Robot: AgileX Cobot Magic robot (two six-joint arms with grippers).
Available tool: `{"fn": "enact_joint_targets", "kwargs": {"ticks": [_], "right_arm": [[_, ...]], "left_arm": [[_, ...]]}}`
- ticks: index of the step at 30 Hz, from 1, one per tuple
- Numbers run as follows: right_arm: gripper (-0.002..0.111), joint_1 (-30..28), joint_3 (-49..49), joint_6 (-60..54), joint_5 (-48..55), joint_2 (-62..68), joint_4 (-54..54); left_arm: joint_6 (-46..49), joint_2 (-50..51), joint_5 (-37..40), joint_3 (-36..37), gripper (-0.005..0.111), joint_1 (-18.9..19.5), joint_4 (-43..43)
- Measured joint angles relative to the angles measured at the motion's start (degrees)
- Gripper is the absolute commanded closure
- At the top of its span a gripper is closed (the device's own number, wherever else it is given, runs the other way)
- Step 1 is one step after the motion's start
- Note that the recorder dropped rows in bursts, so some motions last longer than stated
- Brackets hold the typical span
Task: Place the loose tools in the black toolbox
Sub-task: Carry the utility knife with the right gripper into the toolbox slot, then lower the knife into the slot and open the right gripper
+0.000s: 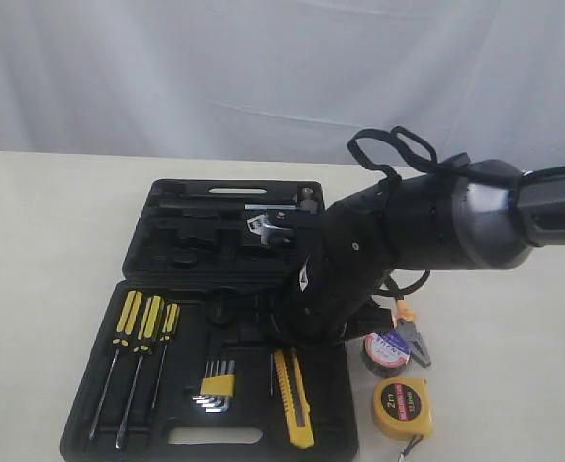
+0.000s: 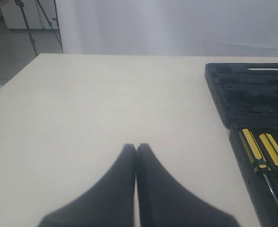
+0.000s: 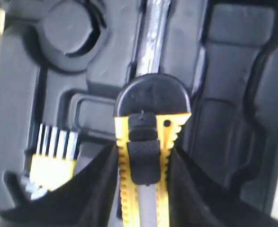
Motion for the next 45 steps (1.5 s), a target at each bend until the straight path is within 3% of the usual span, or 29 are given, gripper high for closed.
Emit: {"fn": "enact_joint_targets", "kwargs": {"ticks": [9,15,45], "right_arm": [[0.109,0.00,0.00,18.70,-1.00,-0.42,-18.91],[0.109,0.00,0.00,24.31,0.78,-0.42,-26.27],[0.109,0.57,0.08,25.70,-1.93,3.01,-26.39]], "left_arm": [[0.00,0.00,0.00,0.00,0.107,0.00,0.00],[0.00,0.00,0.00,0.00,0.107,0.00,0.00],[0.00,0.00,0.00,0.00,0.107,0.00,0.00]]}}
